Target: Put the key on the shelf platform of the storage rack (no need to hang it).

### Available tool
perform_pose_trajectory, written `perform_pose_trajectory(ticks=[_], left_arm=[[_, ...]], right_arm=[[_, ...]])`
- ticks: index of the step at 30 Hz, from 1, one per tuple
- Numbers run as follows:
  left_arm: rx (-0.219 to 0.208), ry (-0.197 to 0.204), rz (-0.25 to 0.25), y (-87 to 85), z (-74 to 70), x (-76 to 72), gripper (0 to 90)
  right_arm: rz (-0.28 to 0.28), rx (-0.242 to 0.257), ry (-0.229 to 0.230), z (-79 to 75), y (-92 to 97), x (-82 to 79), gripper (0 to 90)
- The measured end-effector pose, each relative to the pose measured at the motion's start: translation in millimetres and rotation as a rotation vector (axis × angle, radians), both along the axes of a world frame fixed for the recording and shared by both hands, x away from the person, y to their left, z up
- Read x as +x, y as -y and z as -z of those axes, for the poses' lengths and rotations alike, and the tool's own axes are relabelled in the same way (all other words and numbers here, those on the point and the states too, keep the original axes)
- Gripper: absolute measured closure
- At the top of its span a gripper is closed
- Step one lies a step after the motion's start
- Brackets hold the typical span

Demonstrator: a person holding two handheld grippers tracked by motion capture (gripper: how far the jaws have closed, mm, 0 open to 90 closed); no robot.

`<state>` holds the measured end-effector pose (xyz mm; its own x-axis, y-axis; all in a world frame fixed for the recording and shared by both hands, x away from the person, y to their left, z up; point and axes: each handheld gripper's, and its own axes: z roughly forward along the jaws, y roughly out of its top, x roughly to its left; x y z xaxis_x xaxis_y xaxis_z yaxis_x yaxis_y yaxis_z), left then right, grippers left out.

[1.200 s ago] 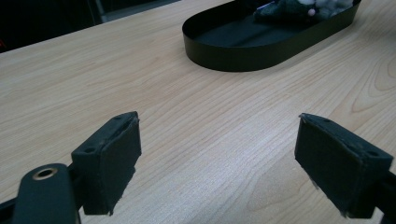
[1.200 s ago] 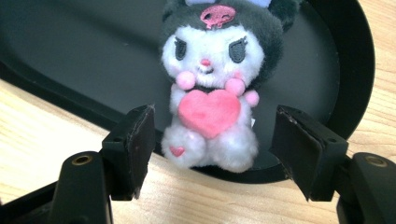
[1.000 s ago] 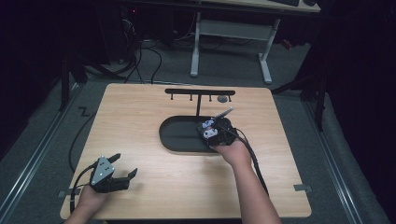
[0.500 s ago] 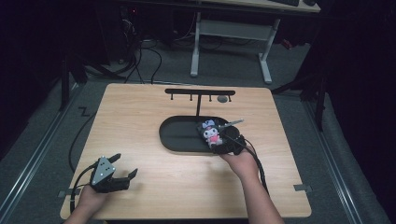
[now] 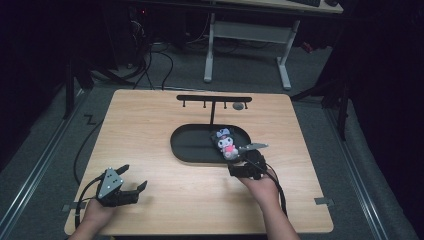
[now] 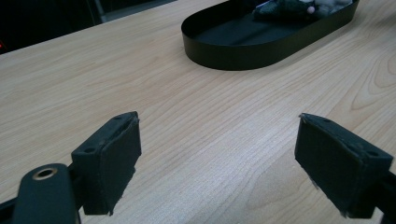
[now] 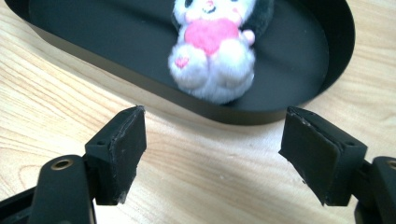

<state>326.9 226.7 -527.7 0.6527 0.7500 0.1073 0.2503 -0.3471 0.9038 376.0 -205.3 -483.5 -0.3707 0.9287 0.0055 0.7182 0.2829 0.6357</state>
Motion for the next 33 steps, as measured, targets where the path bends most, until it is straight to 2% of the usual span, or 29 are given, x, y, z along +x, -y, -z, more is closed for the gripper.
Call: perform_pose_trajectory(ticks=[3, 8, 9, 11, 16, 19, 23, 27, 33], left_arm=[[0.001, 0.001, 0.000, 0.0, 0.0, -0.1, 15.5], [0.000, 0.000, -0.001, -0.1, 0.0, -0.1, 15.5], [0.001, 0.000, -0.001, 0.0, 0.1, -0.1, 15.5], [0.001, 0.000, -0.001, 0.0, 0.1, -0.2, 15.5], [0.000, 0.000, -0.003, 0.0, 0.1, -0.2, 15.5], [-0.002, -0.001, -0.002, -0.2, 0.0, -0.1, 15.5], [-0.003, -0.004, 0.000, -0.4, -0.1, 0.2, 15.5], [-0.008, -0.004, 0.003, -0.4, 0.0, 0.7, 15.5], [-0.001, -0.002, 0.005, 0.0, 0.0, 0.2, 15.5]], right_arm=[[0.006, 0.017, 0.045, 8.0, 3.7, -12.4, 19.7], [-0.006, 0.023, 0.072, 15.9, 6.2, -25.4, 18.7], [-0.015, 0.009, 0.090, 19.7, 6.2, -32.2, 18.2], [-0.019, 0.008, 0.101, 21.1, 5.9, -35.1, 18.0], [-0.029, 0.033, 0.137, 28.2, 6.2, -52.3, 17.3], [-0.033, 0.030, 0.162, 31.8, 6.7, -62.0, 17.4], [-0.033, 0.043, 0.221, 36.2, 10.1, -77.1, 17.3], [-0.024, 0.040, 0.224, 42.5, 14.7, -89.8, 17.3], [-0.020, 0.046, 0.194, 45.9, 14.1, -87.2, 17.2]])
